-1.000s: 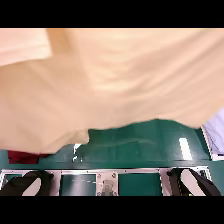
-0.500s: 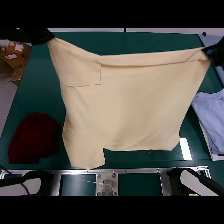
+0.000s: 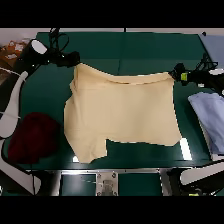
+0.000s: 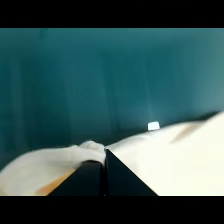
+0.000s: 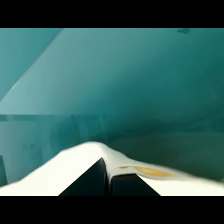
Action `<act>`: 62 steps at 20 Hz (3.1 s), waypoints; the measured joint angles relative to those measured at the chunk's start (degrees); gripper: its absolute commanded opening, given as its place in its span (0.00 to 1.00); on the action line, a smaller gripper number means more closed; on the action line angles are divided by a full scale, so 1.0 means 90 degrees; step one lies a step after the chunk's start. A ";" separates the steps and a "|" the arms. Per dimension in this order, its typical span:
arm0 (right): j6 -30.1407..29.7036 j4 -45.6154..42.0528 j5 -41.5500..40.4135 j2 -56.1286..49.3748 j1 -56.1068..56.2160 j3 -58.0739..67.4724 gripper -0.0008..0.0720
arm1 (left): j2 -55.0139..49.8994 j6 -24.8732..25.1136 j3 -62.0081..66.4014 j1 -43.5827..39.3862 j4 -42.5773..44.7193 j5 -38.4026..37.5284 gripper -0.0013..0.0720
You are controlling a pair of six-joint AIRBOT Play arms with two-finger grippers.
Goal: Fold the shirts.
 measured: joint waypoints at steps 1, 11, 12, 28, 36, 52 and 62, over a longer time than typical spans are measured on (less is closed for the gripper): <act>-0.0029 0.0080 -0.0017 -0.0223 0.0012 0.0294 0.03 | -0.0024 -0.0034 0.0007 -0.0015 -0.0017 0.0250 0.05; 0.0049 0.0228 -0.0007 -0.1324 0.0136 0.2142 0.03 | -0.0131 -0.0117 0.0321 -0.0032 -0.0097 0.1613 0.05; 0.0053 0.0182 0.0109 -0.1362 0.0126 0.2183 0.03 | -0.0146 -0.0134 0.0335 -0.0029 0.0000 0.1481 0.05; 0.0260 -0.2181 0.2696 -0.1464 -0.0311 0.1887 0.03 | -0.0231 -0.1814 -0.0153 -0.0039 0.1846 -0.3415 0.05; 0.0270 -0.2645 0.2749 -0.1472 -0.0316 0.1705 0.03 | -0.0231 -0.1943 -0.0517 -0.0039 0.1882 -0.3944 0.05; 0.1066 -0.3487 0.4048 -0.1185 -0.0500 0.2407 0.11 | -0.0124 -0.1914 -0.0146 -0.0029 0.1596 -0.4813 0.05; 0.1734 -0.4512 0.4772 0.1059 -0.0760 -0.0189 0.03 | 0.1994 -0.1753 -0.1928 -0.0158 0.2203 -0.5170 0.05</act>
